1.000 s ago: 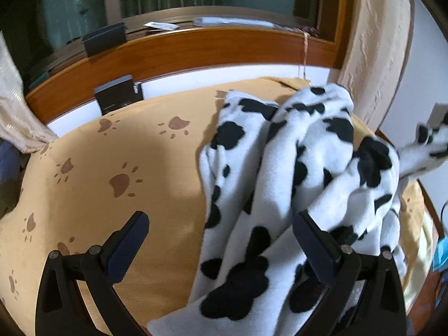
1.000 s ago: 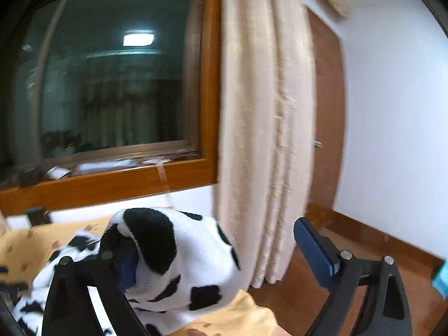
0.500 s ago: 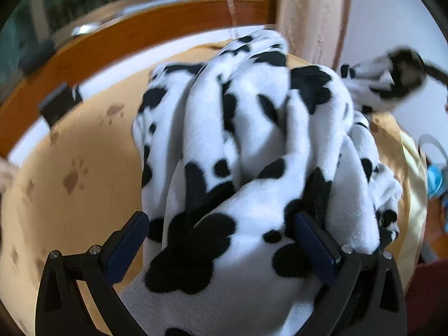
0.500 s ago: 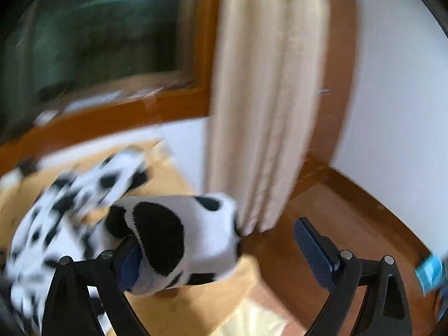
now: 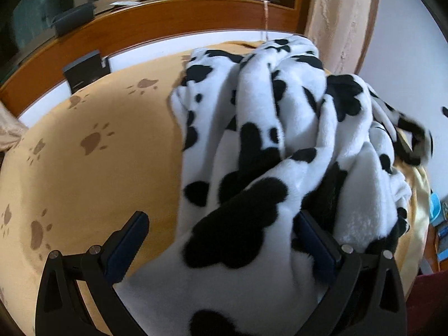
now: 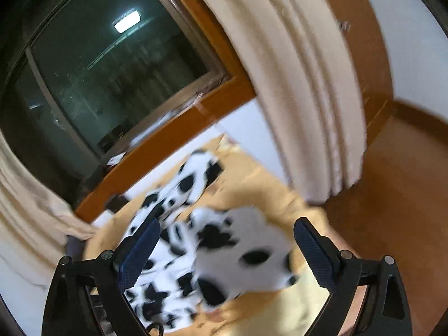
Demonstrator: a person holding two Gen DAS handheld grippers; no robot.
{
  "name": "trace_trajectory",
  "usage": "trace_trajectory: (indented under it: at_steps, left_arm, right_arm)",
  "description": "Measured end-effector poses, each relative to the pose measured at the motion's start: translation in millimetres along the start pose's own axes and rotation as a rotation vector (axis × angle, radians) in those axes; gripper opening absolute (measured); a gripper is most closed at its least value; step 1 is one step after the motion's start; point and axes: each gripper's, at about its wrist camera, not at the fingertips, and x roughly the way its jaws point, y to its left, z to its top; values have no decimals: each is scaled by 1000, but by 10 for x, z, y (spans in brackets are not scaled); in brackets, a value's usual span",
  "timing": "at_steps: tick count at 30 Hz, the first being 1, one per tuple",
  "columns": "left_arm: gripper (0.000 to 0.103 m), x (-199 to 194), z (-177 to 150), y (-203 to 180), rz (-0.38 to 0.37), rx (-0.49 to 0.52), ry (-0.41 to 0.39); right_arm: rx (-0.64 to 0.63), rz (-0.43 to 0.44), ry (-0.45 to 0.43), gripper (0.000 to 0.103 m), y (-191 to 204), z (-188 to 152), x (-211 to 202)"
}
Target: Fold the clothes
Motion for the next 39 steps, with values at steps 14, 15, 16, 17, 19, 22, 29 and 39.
trace_trajectory:
  at_steps: [14,15,16,17,19,22,29,39]
  left_arm:
    - [103,-283,-196,2,64,21,-34]
    - [103,-316,-220,9,68,27,-38]
    - [103,-346,-245,17,71,32,-40]
    - [103,-368,-272,30,74,37,-41]
    - [103,-417,-328,50,80,47,-42]
    - [103,-502,-391,38,83,69,-47]
    - [103,-932,-649,-123,129,228,-132]
    - [103,-1404,-1062,-205,137,309,-191]
  right_arm:
    - [-433,364,269,98,1745,-485,1205]
    - [-448,373,274,90,1845,-487,1238]
    - [-463,382,279,70,1946,-489,1271]
    - [-478,392,284,60,2047,-492,1303]
    - [-509,410,294,29,2248,-497,1369]
    - [-554,437,309,22,2550,-504,1467]
    - [-680,554,308,20,3444,-484,1520]
    - [-917,834,381,81,5023,-766,1190]
